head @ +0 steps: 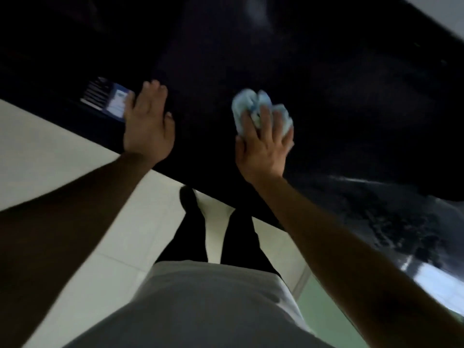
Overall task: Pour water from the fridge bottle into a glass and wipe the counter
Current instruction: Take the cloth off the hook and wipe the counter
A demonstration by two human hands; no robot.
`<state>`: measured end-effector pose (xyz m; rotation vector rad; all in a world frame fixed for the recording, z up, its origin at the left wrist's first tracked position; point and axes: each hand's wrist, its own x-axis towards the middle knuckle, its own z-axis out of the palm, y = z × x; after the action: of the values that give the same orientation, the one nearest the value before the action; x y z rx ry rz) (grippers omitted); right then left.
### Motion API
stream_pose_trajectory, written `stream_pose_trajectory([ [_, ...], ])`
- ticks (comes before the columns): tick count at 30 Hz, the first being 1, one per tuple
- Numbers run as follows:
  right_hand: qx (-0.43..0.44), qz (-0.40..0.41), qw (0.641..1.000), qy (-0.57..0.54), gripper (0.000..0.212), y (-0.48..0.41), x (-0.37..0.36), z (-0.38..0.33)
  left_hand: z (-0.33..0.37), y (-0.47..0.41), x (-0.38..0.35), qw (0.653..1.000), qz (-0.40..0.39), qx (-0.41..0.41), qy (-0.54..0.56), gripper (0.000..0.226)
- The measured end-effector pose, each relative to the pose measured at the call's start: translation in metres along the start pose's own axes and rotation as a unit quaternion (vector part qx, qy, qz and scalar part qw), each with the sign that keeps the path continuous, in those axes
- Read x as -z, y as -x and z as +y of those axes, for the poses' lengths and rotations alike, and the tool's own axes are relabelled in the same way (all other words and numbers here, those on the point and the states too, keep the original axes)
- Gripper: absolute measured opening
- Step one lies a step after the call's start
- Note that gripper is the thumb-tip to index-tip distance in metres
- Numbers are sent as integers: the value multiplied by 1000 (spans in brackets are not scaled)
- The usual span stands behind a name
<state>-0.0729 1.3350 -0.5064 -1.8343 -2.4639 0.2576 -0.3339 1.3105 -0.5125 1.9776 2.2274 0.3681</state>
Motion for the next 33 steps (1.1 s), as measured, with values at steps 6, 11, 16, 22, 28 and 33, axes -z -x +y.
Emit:
stream_pose_trajectory([
  [6,65,-75,993,62,60,-88,-3,-77,-16,43,16,998,-29,-50,9,47],
  [11,288,-107,950,60,61,-22,-21,-149,-38,82,42,983,20,78,165,37],
  [16,398,-129,906,69,36,26,-28,-178,-43,76,58,972,18,169,162,35],
  [22,187,-84,979,10,41,-36,2,-107,-44,59,51,978,-41,174,108,56],
  [28,-316,-106,942,28,61,37,53,112,-46,67,31,974,-184,131,10,104],
  [33,-597,-91,796,-25,60,139,63,128,-42,67,29,971,-194,139,3,105],
])
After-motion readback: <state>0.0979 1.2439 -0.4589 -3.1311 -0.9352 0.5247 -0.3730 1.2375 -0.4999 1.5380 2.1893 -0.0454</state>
